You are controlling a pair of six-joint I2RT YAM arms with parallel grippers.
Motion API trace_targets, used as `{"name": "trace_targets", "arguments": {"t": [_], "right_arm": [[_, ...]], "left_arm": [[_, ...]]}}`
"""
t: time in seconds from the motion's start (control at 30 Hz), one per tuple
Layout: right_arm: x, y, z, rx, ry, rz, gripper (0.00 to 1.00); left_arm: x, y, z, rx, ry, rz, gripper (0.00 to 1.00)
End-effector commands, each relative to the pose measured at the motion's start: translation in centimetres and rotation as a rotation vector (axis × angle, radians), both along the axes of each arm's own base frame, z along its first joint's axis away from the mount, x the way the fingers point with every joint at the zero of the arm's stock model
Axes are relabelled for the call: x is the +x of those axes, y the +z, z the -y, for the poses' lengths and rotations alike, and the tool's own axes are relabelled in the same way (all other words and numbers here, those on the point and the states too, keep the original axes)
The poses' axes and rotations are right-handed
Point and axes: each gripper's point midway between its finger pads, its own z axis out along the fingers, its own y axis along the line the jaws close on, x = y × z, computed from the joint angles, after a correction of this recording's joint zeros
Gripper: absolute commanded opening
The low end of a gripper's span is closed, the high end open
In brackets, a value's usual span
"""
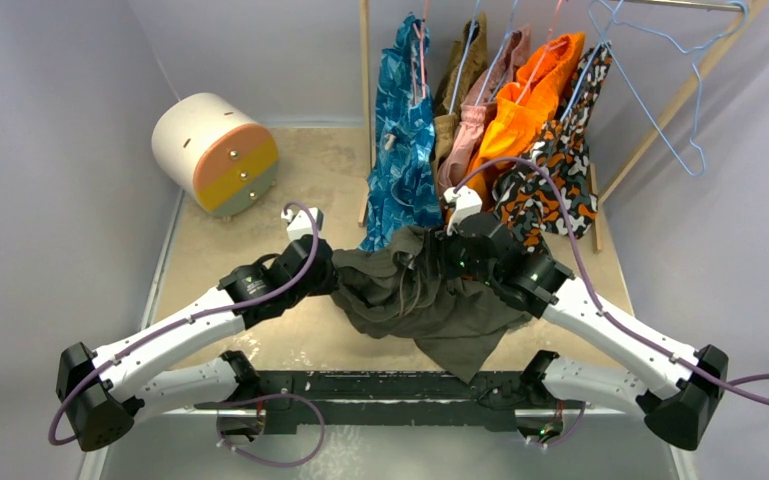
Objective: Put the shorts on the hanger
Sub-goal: Adjust the shorts at the center of the board.
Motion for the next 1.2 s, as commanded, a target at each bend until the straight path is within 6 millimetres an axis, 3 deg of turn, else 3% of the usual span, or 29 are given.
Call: {"name": "trace_targets", "arguments": {"t": [0.0, 0.17, 0.27, 0.4, 0.47, 0.53, 0.6, 0.7, 0.77, 0.83, 0.93, 1.03, 1.07, 1.13, 1.17], "right_arm": [[2.3, 1.5, -0.1, 0.001, -0.052, 0.093, 0.62], [3.4, 0.6, -0.1, -0.051, -0.072, 0.104, 0.53], [4.1, 1.8, -0.6, -0.043, -0.080, 0.127, 0.42], [4.3, 4.5, 0.2, 0.000, -0.118, 0.192, 0.04], [4.0, 7.9, 0.9, 0.048, -0.120, 0.264, 0.00], [3.2, 12.4, 1.7, 0.103, -0.103, 0.350, 0.00], [1.2, 17.2, 2.0, 0.173, -0.023, 0.407, 0.00], [-1.1, 26.5, 4.3, 0.296, -0.012, 0.575, 0.00], [-2.8, 30.8, 5.5, 0.375, 0.004, 0.663, 0.00], [-3.4, 31.7, 6.0, 0.419, -0.004, 0.682, 0.00], [-2.4, 28.9, 5.9, 0.409, -0.056, 0.617, 0.00], [-1.8, 26.7, 5.2, 0.386, -0.069, 0.552, 0.00], [-1.6, 27.0, 5.2, 0.383, -0.071, 0.554, 0.00], [-1.5, 29.6, 5.3, 0.398, -0.074, 0.596, 0.00], [-1.7, 31.6, 5.3, 0.414, -0.063, 0.624, 0.00]], "left_arm": [[0.9, 2.1, 0.3, -0.056, 0.031, 0.062, 0.00], [0.8, 2.6, 0.4, -0.066, 0.026, 0.067, 0.00], [0.8, 3.1, 0.3, -0.070, 0.027, 0.073, 0.00], [0.7, 4.6, -0.2, -0.070, 0.025, 0.092, 0.00], [0.7, 6.7, -1.1, -0.057, 0.034, 0.129, 0.00], [0.7, 11.3, -2.6, -0.065, 0.055, 0.211, 0.00], [0.2, 16.5, -4.3, -0.091, 0.064, 0.308, 0.00], [-1.2, 25.2, -7.5, -0.163, 0.081, 0.478, 0.00], [-2.4, 29.2, -9.8, -0.207, 0.104, 0.574, 0.00], [-3.1, 31.1, -12.1, -0.248, 0.167, 0.645, 0.00], [-4.0, 31.2, -15.3, -0.305, 0.281, 0.695, 0.00], [-4.3, 31.5, -15.6, -0.342, 0.291, 0.718, 0.00], [-4.3, 31.9, -15.5, -0.345, 0.284, 0.723, 0.00], [-4.1, 33.8, -15.0, -0.346, 0.260, 0.748, 0.00], [-4.4, 36.1, -15.1, -0.366, 0.249, 0.781, 0.00]]}}
